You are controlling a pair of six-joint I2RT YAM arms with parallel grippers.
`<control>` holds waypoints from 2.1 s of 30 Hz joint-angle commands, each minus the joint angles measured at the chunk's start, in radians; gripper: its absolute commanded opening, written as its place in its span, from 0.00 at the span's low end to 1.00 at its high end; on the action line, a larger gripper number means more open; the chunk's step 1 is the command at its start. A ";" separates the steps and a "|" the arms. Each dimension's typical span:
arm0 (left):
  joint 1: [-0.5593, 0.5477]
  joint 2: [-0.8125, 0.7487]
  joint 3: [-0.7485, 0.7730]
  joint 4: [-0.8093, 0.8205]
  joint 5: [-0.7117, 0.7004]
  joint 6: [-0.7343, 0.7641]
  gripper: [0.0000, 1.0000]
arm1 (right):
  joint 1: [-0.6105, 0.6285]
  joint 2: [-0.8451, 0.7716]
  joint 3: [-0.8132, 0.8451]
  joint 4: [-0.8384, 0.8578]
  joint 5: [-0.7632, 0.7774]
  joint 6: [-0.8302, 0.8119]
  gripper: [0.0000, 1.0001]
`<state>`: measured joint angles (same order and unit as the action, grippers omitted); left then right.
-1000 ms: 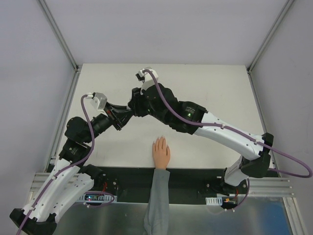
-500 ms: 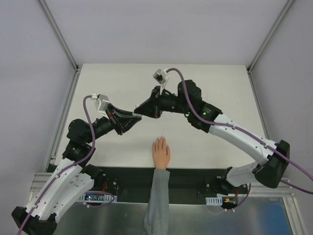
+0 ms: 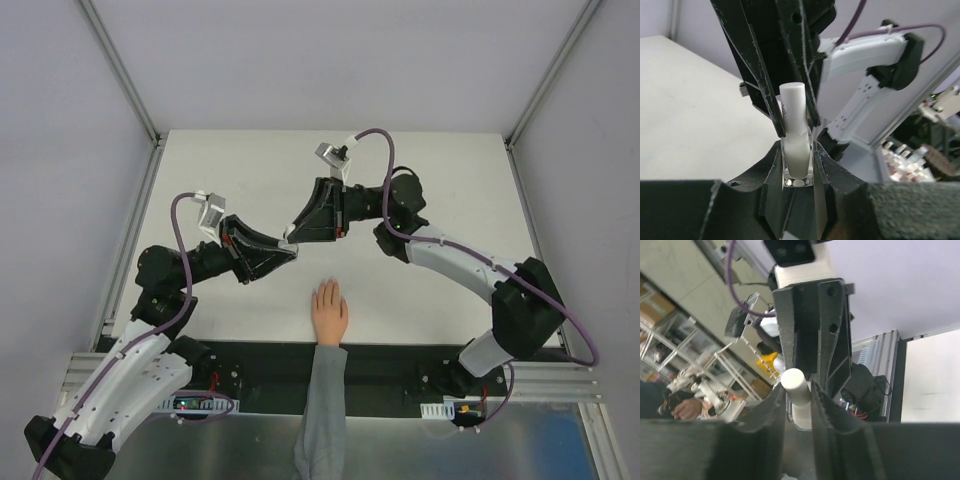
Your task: Paint the nails
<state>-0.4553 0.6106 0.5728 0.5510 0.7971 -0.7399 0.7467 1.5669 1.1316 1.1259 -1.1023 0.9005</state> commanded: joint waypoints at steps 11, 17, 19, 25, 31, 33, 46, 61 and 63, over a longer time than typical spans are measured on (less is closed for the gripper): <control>0.001 -0.064 0.157 -0.390 -0.211 0.501 0.00 | 0.256 -0.260 0.348 -1.439 1.167 -0.767 0.80; 0.000 -0.052 0.156 -0.387 -0.303 0.498 0.00 | 0.367 -0.147 0.491 -1.500 1.390 -0.739 0.69; 0.000 -0.038 0.154 -0.384 -0.311 0.490 0.00 | 0.387 -0.099 0.523 -1.500 1.409 -0.733 0.61; 0.000 -0.031 0.145 -0.362 -0.306 0.467 0.00 | 0.422 -0.018 0.612 -1.489 1.424 -0.730 0.42; 0.000 -0.035 0.144 -0.341 -0.312 0.427 0.00 | 0.424 -0.007 0.582 -1.450 1.398 -0.663 0.19; 0.000 -0.038 0.145 -0.327 -0.296 0.395 0.00 | 0.422 -0.040 0.521 -1.402 1.388 -0.678 0.01; 0.001 0.112 -0.004 0.373 0.364 -0.140 0.00 | 0.011 -0.113 0.042 -0.079 -0.090 -0.136 0.00; 0.001 -0.017 0.120 -0.330 0.058 0.402 0.00 | -0.060 -0.140 -0.015 -0.348 0.249 -0.216 0.30; 0.001 -0.026 0.130 -0.381 -0.021 0.459 0.00 | -0.029 -0.207 0.026 -0.714 0.408 -0.414 0.49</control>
<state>-0.4561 0.6498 0.6296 0.3275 0.7967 -0.5259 0.7509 1.5337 1.0924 0.9257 -0.9882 0.7647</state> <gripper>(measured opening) 0.228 0.382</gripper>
